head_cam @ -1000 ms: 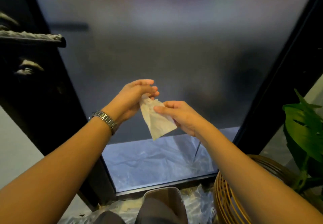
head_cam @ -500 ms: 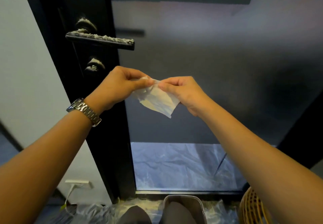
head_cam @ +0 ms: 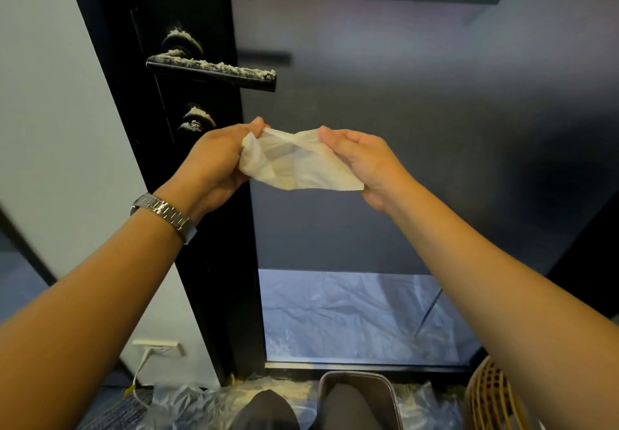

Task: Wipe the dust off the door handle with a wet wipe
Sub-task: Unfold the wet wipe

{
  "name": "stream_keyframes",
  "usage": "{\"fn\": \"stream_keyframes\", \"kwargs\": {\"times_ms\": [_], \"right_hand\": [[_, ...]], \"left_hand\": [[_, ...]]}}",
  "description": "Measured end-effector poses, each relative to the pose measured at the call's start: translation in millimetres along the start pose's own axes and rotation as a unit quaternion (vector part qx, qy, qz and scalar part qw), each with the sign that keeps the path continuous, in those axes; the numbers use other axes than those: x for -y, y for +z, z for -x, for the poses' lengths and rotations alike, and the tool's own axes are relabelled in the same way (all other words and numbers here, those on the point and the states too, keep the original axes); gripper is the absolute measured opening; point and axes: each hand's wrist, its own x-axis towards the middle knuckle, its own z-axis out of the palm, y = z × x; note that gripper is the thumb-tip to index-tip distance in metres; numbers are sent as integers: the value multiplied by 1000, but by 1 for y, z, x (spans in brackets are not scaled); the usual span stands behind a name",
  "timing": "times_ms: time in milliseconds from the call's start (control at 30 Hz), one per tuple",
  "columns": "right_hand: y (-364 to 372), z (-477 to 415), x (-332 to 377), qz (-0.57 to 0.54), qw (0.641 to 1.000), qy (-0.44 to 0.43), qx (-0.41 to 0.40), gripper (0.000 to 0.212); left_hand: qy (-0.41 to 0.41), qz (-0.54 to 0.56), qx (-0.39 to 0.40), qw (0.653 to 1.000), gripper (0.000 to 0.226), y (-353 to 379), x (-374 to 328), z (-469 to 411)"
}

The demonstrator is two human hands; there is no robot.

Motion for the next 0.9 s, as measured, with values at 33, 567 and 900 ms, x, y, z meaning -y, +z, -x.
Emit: {"fn": "stream_keyframes", "kwargs": {"times_ms": [33,567,900], "right_hand": [[1,0,0,9,1000,-3,3,15],[-5,-5,-6,48,998,-43,-7,8],[20,-17,2,176,978,-98,61,9]], "left_hand": [[-15,0,4,1000,22,-1,0,0],[-40,-204,133,969,19,-25,-4,10],[38,39,179,982,18,-45,-25,15]]}}
